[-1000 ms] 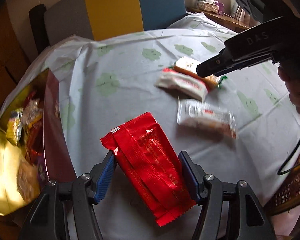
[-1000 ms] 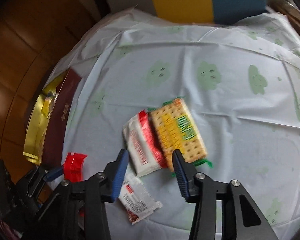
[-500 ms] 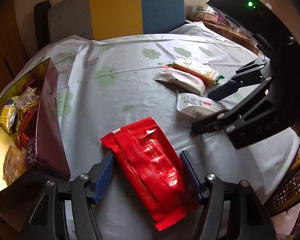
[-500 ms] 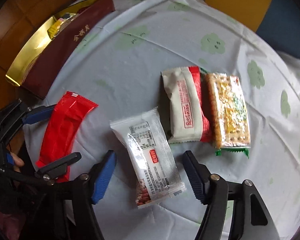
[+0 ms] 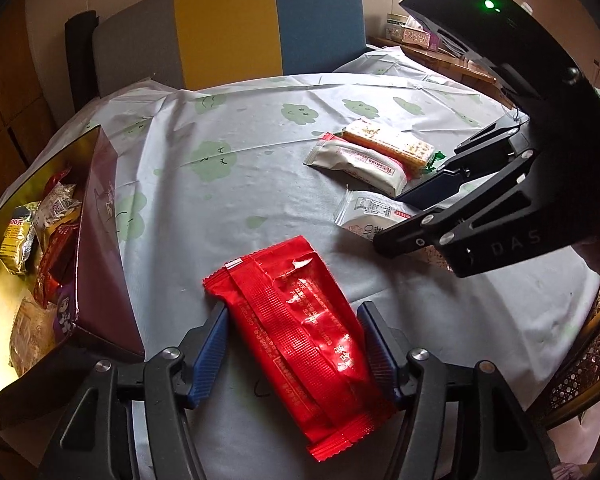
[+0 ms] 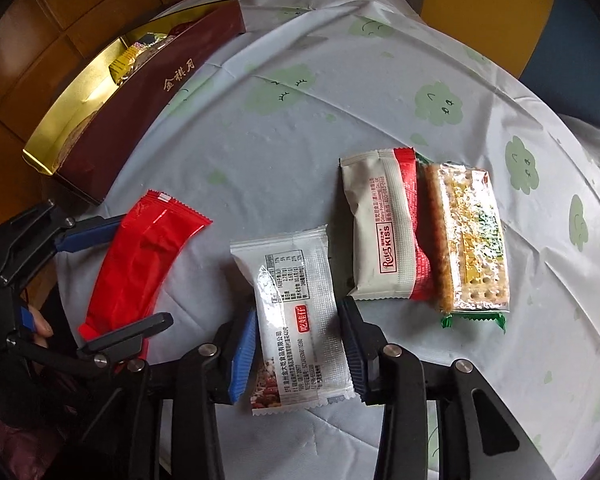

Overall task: Organize snacks
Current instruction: 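Lift the red packet with the left gripper while the right gripper grasps the white label packet, then carry the red packet into the gold tin and open the left gripper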

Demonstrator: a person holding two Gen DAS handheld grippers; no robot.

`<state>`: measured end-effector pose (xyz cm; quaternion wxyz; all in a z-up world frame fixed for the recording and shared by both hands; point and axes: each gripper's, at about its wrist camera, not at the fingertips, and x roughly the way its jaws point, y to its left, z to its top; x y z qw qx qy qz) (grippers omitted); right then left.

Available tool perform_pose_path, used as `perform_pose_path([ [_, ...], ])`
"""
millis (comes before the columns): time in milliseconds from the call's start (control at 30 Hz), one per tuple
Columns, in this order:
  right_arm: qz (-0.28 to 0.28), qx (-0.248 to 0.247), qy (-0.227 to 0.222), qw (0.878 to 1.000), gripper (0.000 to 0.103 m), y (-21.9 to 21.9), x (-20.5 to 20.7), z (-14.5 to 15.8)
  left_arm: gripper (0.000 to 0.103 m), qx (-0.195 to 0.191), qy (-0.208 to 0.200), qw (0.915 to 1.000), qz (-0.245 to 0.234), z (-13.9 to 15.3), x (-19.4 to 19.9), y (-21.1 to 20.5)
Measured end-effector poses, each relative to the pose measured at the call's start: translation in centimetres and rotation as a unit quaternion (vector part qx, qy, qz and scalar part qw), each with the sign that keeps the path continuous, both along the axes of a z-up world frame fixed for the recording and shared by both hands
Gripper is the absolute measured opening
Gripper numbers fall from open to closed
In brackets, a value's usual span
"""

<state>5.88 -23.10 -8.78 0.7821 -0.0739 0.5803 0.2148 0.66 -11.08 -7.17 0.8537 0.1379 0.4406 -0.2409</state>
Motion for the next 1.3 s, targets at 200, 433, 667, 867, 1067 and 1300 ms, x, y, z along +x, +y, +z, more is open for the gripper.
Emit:
perform_pose_path([
  [200,0.022,-0.027,-0.027,0.999,0.038,1.5,-1.3,0.4,0.064,0.005,-0.007,1.0,0.001,0.7,-0.3,0.0],
  [433,0.02,-0.017,-0.025,0.999,0.036,1.6,-1.4,0.3,0.064,-0.016,-0.046,0.9988,0.001,4.4,-1.4,0.8],
  [667,0.034,-0.037,-0.044,0.998,0.036,2.2,-1.9,0.3,0.064,-0.026,-0.07,0.997,0.02,7.1,-1.3,1.9],
  [867,0.042,-0.045,-0.055,0.997,0.036,2.5,-2.5,0.2,0.064,-0.032,-0.077,0.9954,0.046,8.2,-0.7,3.1],
  [1067,0.057,-0.057,-0.08,0.994,0.037,2.9,-4.0,0.1,0.064,-0.031,-0.085,0.9928,0.078,8.9,0.0,4.7],
  [1300,0.066,-0.067,-0.092,0.991,0.036,2.8,-4.7,0.4,0.064,-0.03,-0.086,0.9897,0.11,9.0,0.7,6.5],
])
